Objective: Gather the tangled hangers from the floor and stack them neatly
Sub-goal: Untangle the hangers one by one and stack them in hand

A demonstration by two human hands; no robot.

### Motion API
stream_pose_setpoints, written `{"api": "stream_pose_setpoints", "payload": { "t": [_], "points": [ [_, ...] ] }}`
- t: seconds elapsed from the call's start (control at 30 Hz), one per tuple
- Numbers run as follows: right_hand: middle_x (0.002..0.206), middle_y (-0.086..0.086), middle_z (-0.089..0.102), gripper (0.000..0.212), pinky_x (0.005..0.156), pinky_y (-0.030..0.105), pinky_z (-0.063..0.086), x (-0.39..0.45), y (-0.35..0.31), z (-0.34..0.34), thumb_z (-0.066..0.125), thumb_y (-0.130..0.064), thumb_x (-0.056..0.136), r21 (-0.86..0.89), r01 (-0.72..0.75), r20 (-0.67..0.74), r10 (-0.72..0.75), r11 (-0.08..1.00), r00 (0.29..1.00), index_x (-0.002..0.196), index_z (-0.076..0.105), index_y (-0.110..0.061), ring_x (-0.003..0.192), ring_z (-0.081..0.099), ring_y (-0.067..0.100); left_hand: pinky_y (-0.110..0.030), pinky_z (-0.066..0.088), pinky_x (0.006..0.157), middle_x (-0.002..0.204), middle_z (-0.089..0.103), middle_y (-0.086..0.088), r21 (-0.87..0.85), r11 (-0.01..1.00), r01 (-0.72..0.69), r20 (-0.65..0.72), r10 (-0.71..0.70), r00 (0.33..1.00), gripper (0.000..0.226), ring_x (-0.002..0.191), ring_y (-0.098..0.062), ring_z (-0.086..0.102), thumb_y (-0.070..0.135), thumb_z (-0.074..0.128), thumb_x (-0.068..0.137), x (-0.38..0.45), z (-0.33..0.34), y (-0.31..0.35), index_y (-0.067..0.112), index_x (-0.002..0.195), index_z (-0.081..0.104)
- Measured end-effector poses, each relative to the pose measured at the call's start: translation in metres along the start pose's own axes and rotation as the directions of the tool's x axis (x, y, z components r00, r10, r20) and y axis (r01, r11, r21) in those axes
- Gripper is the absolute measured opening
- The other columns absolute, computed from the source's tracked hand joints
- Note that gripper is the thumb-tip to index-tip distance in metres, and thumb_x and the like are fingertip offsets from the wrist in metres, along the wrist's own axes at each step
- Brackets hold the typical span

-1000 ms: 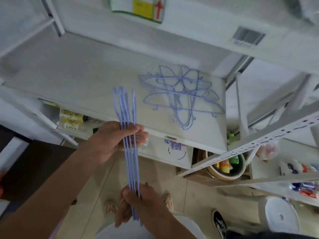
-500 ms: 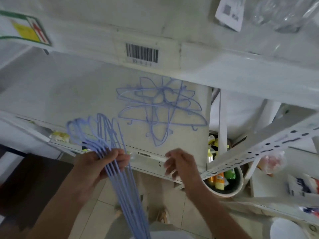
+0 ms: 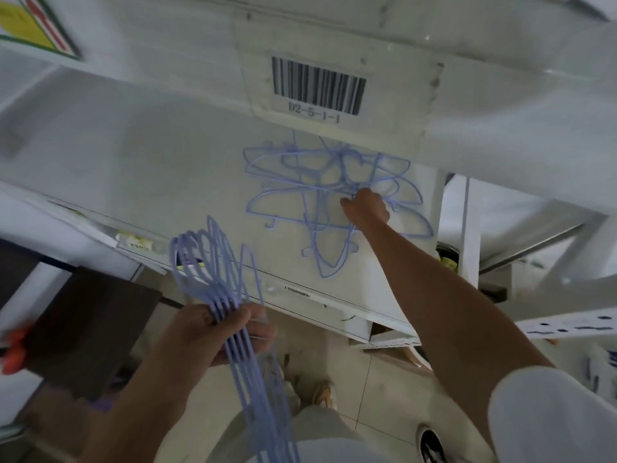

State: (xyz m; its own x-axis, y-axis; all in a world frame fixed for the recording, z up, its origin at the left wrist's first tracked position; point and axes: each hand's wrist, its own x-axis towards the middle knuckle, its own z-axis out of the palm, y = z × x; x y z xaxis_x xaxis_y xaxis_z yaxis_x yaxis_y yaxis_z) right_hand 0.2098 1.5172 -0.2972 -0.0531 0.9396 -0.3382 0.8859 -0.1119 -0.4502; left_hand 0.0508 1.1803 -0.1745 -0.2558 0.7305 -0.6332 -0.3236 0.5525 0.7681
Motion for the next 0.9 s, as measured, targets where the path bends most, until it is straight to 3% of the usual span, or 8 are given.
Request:
{"api": "stream_pose_setpoints", "payload": {
  "t": [0.17,0.23,0.3,0.37,0.5,0.73,0.9],
  "points": [
    [0.127,0.018,0.063,0.035,0.094,0.042,0.05,0.002,-0.006,0.0,0.054,-0.028,0.095,0.033,0.002,-0.07,0.0,0.999,0.998,0.124,0.064,-0.01,0.119,0.062,0.037,-0.024,0.064,0.07,0.102,0.081,-0.019,-0.037,0.999,-0.015,-0.006,0.015,1.0,0.023,0.093,-0.032,0.08,0.012,0.054,0.102,0.0,-0.007,0.003,0.002,0.113,0.072],
    [0.103,0.016,0.07,0.023,0.079,0.037,0.049,-0.003,-0.006,-0.002,0.055,-0.027,0.091,0.13,0.03,-0.088,-0.019,0.991,0.996,0.097,0.071,-0.011,0.102,0.067,0.035,-0.024,0.064,0.07,0.1,0.081,-0.02,-0.056,0.997,-0.047,-0.024,0.046,0.999,0.023,0.093,-0.032,0.08,0.011,0.056,0.101,0.002,-0.007,0.006,0.0,0.111,0.073],
    [0.068,0.008,0.061,0.027,0.065,0.032,0.042,-0.008,-0.004,-0.002,0.06,-0.025,0.086,0.257,0.063,-0.093,-0.04,0.964,0.995,0.062,0.057,-0.014,0.072,0.062,0.029,-0.025,0.064,0.07,0.099,0.081,-0.022,-0.081,0.994,-0.072,-0.053,0.067,0.996,0.022,0.092,-0.033,0.08,0.009,0.058,0.099,0.003,-0.008,0.008,-0.002,0.108,0.074],
    [0.052,0.003,0.046,0.038,0.058,0.031,0.037,-0.018,-0.002,-0.003,0.064,-0.024,0.082,0.366,0.084,-0.129,-0.039,0.927,0.991,0.052,0.043,-0.017,0.054,0.047,0.022,-0.027,0.065,0.071,0.098,0.081,-0.023,-0.091,0.992,-0.092,-0.071,0.085,0.994,0.021,0.091,-0.033,0.08,0.009,0.06,0.098,0.004,-0.009,0.009,-0.004,0.107,0.074],
    [0.05,0.003,0.04,0.04,0.056,0.031,0.034,-0.036,0.0,-0.009,0.064,-0.022,0.082,0.394,0.081,-0.146,-0.024,0.916,0.989,0.05,0.041,-0.017,0.049,0.038,0.02,-0.026,0.064,0.067,0.096,0.081,-0.022,-0.084,0.991,-0.108,-0.074,0.102,0.992,0.021,0.086,-0.03,0.081,0.007,0.057,0.1,0.002,-0.006,0.011,-0.004,0.105,0.074],
    [0.055,0.004,0.055,0.035,0.051,0.028,0.034,-0.072,0.029,0.005,0.06,-0.034,0.084,0.346,0.048,-0.136,-0.001,0.937,0.991,0.064,0.061,-0.006,0.064,0.058,0.029,-0.026,0.064,0.065,0.102,0.08,-0.023,-0.128,0.989,-0.076,-0.123,0.06,0.991,0.021,0.088,-0.032,0.08,0.005,0.055,0.101,-0.006,-0.003,-0.01,-0.003,0.108,0.073],
    [0.082,0.012,0.072,0.028,0.074,0.034,0.051,-0.074,0.053,0.015,0.058,-0.03,0.088,0.232,-0.013,0.063,-0.002,0.973,0.998,0.08,0.071,-0.007,0.088,0.07,0.034,-0.029,0.065,0.069,0.108,0.079,-0.024,-0.13,0.991,-0.016,-0.128,-0.001,0.992,0.022,0.096,-0.037,0.079,0.009,0.057,0.101,-0.012,-0.007,-0.032,0.0,0.112,0.074]
  ]
}}
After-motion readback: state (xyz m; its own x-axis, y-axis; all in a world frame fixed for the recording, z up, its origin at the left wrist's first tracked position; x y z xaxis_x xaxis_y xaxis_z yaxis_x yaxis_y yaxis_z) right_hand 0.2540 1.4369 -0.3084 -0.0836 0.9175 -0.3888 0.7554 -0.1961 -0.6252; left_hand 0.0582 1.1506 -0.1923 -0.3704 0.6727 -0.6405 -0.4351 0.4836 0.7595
